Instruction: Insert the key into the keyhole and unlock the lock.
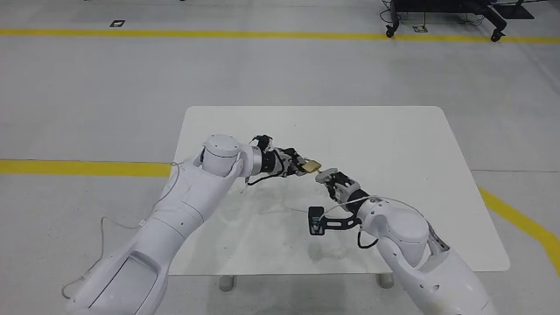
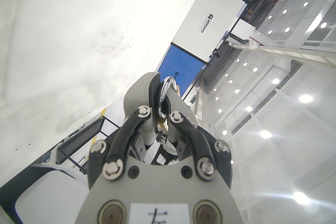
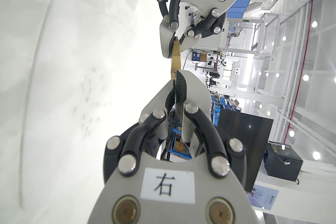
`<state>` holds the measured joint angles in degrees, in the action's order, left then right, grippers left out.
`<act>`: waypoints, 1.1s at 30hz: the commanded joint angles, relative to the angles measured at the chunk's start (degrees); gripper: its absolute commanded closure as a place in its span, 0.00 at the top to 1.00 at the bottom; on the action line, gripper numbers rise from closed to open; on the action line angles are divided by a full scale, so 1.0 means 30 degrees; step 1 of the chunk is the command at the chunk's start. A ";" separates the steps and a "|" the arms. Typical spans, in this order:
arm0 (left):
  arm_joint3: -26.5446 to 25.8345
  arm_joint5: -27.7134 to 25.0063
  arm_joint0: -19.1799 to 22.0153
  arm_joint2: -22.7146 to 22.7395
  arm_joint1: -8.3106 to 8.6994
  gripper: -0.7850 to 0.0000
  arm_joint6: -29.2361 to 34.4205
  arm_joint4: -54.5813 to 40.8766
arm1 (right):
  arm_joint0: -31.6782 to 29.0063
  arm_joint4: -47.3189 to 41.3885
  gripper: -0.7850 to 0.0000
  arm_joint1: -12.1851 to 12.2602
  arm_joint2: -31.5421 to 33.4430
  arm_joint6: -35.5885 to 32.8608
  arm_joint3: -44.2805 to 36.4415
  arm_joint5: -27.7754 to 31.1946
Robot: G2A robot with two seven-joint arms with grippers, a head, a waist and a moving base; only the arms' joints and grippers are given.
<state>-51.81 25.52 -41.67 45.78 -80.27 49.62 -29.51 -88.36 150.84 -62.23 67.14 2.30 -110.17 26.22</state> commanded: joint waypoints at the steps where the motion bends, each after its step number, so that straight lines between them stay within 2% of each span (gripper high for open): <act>1: 0.0024 0.0039 0.0015 -0.0006 -0.0013 0.00 0.0044 0.0040 | 0.0053 0.0081 0.00 -0.0005 -0.0069 -0.0028 -0.0004 0.0086; 10: 0.0150 0.0075 0.0098 -0.0114 -0.0092 0.00 0.0211 0.0292 | 0.0045 0.0546 0.00 0.0056 -0.0348 0.0596 -0.0264 0.0402; 27: 0.0291 -0.0182 0.0185 -0.0206 -0.0187 0.00 0.0910 0.0627 | 0.1082 -0.0402 0.00 -0.0335 -0.1266 -0.1482 0.0432 0.0917; 28: 0.0303 -0.0199 0.0187 -0.0186 -0.0189 0.00 0.0949 0.0610 | 0.1128 -0.0463 0.07 -0.0353 -0.1293 -0.1584 0.0420 0.0960; 29: 0.0323 -0.0210 0.0199 -0.0164 -0.0188 0.00 0.0967 0.0614 | 0.1159 -0.0491 0.45 -0.0366 -0.1314 -0.1667 0.0388 0.1020; 30: 0.0342 -0.0224 0.0208 -0.0136 -0.0186 0.00 0.0977 0.0614 | 0.1168 -0.0523 1.00 -0.0373 -0.1319 -0.1718 0.0339 0.1089; 33: 0.0395 -0.0357 0.0209 0.0054 -0.0180 0.00 0.0885 0.0451 | 0.1069 -0.0980 1.00 -0.0365 -0.1096 -0.1561 -0.0010 0.1146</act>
<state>-50.68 24.62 -41.02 45.71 -80.84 52.50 -27.94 -84.98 148.49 -63.35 63.52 -2.66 -109.80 29.72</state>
